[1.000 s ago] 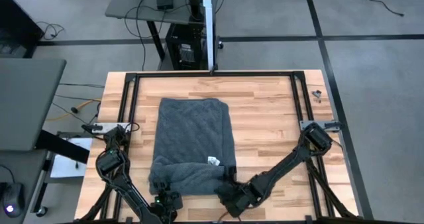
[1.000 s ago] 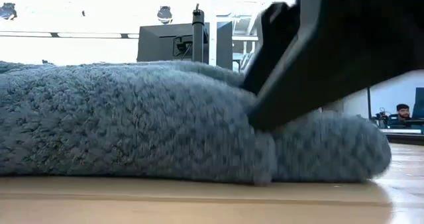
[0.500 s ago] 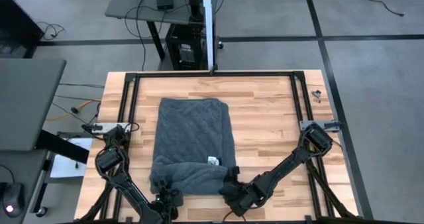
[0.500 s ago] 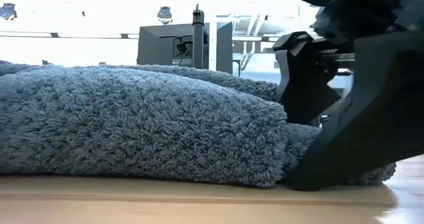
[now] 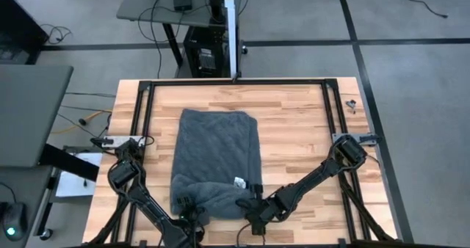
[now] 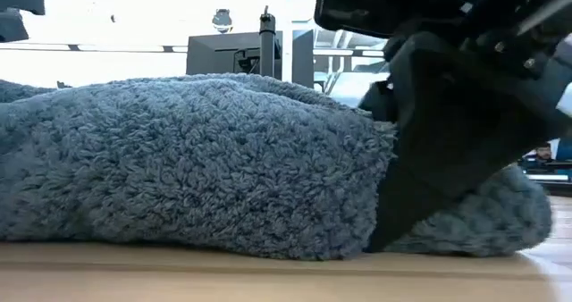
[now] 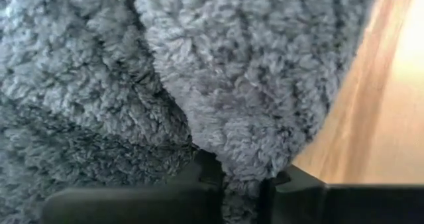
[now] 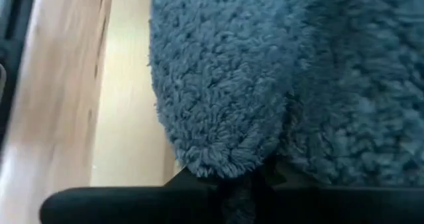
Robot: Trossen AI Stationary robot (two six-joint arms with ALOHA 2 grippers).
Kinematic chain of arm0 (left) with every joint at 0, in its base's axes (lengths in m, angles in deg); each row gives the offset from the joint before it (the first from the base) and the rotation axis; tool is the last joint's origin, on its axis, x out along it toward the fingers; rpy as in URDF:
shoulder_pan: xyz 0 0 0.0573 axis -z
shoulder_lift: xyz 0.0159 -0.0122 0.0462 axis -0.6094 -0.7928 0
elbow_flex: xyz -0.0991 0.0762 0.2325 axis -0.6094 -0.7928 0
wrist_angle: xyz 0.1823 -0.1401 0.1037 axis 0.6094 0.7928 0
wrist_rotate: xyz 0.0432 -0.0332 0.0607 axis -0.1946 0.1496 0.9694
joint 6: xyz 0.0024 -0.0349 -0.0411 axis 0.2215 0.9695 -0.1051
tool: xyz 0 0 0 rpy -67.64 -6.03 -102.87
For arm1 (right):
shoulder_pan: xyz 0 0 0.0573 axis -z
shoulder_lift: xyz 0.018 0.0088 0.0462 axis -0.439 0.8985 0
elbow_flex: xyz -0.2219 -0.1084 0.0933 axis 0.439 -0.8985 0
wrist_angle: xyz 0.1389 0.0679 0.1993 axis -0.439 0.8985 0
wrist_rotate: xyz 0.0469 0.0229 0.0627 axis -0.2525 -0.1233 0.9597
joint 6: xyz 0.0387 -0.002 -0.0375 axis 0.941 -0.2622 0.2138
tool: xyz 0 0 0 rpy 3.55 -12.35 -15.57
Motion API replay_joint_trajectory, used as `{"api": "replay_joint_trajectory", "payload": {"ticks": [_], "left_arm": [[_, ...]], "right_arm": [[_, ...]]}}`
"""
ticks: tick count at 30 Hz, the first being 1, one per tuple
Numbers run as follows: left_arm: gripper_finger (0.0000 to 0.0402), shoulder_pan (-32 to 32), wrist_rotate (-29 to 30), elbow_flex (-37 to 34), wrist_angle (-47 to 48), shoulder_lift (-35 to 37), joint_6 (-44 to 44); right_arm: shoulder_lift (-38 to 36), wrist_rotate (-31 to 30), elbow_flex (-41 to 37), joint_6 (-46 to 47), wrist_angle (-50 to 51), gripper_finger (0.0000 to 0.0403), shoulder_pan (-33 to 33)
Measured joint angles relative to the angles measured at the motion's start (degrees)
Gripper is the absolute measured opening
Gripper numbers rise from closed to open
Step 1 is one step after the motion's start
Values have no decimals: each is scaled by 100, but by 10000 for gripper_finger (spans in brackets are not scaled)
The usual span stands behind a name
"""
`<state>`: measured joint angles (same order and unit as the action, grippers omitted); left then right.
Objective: Roll towel
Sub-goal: Roll the black towel
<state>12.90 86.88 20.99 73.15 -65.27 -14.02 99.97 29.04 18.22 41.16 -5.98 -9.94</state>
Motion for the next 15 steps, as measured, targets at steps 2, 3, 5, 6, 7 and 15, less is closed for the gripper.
{"api": "replay_joint_trajectory", "payload": {"ticks": [2, 3, 5, 6, 7, 15], "left_arm": [[7, 46, -212, -10, -47, 279, 58], [5, 72, -296, -6, -134, 460, 57], [4, 73, -565, 5, -362, 831, -52], [3, 65, -759, 7, -584, 954, -168], [3, 58, -1004, 8, -804, 1047, -251], [1, -342, -2331, 6, -1181, 1611, -837]], "right_arm": [[-143, 311, -14, 94, 28, 7, -55], [-213, 471, -16, 107, 5, 6, -70], [-375, 848, -13, 187, -49, 5, -82], [-433, 1037, -8, 242, -70, 4, -88], [-461, 1235, -5, 275, -122, 4, -96], [-498, 2361, -4, 614, -864, 2, -105]]}}
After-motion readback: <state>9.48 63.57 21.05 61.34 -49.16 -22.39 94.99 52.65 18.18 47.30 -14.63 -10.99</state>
